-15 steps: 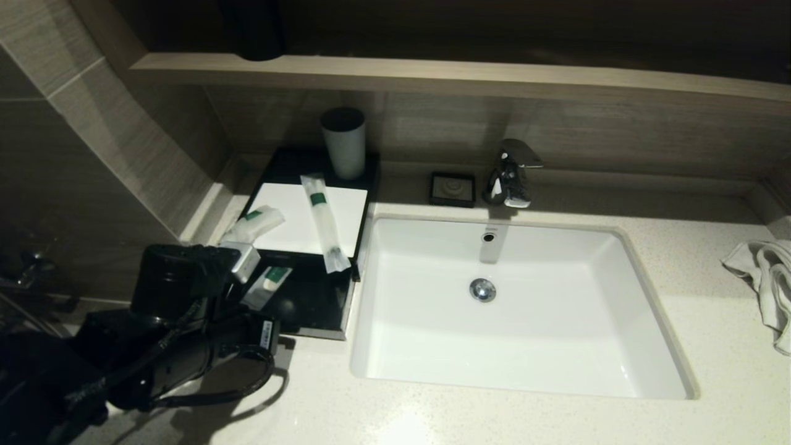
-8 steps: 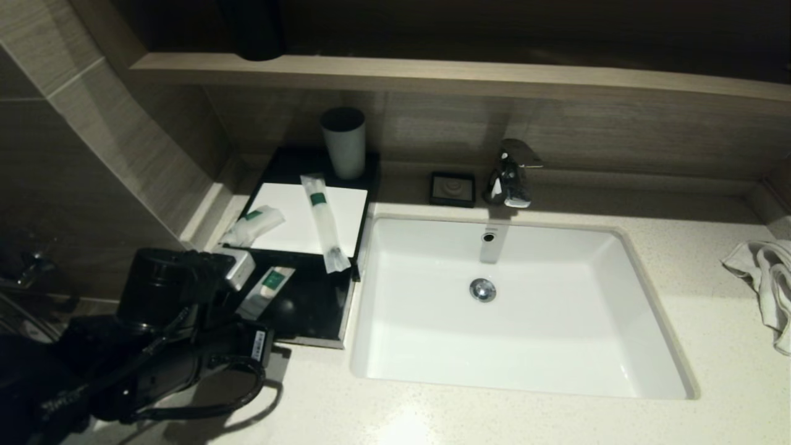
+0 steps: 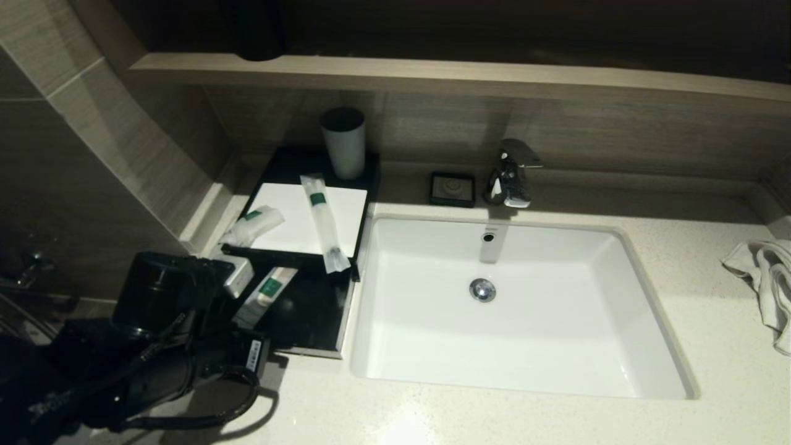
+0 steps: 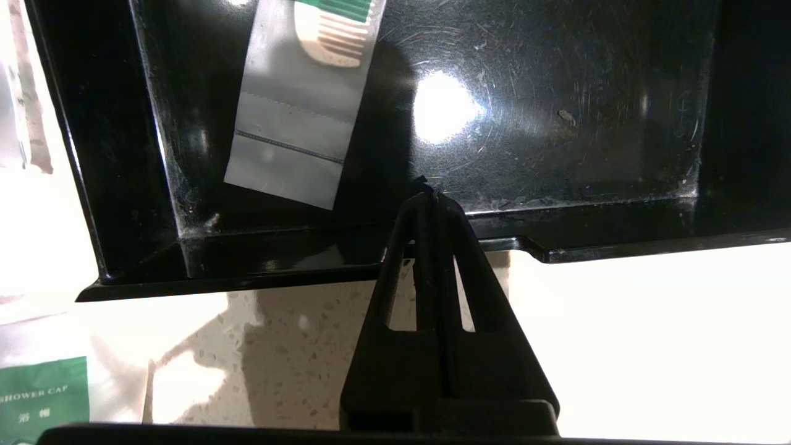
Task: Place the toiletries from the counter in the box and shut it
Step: Open the drawer
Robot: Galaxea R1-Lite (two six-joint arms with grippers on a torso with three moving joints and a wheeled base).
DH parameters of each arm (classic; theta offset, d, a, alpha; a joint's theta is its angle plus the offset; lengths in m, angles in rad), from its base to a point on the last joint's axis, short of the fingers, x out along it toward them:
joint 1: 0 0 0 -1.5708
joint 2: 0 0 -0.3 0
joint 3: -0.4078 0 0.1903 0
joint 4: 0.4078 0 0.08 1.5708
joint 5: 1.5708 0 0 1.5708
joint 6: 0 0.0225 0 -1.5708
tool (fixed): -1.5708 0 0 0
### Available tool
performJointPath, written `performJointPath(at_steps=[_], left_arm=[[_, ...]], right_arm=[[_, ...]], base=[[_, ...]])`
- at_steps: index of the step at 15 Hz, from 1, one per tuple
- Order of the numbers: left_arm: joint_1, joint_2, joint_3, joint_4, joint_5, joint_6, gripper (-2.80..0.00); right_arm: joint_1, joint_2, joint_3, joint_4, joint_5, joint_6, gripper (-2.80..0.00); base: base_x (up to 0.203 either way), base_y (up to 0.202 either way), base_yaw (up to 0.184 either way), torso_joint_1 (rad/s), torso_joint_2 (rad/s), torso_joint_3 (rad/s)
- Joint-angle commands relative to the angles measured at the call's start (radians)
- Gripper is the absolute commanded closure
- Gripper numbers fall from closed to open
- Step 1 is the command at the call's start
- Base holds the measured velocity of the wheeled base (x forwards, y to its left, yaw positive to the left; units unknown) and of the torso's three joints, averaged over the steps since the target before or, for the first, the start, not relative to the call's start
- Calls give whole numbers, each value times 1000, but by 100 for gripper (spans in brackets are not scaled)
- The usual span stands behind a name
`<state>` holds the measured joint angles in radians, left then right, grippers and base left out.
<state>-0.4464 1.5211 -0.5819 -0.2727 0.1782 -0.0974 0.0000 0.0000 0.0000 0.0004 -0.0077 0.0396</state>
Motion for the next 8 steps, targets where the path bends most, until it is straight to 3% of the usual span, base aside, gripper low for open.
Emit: performJointPath(at_steps=[1, 8], left_arm=[[0, -6, 0, 14, 1, -1, 0], [-6, -22, -15, 109, 3, -1, 0]], right_arm=[[0, 2, 0, 1, 0, 0, 0], [0, 2, 0, 1, 0, 0, 0]], base=[[0, 0, 0, 0, 0, 0], [0, 0, 0, 0, 0, 0]])
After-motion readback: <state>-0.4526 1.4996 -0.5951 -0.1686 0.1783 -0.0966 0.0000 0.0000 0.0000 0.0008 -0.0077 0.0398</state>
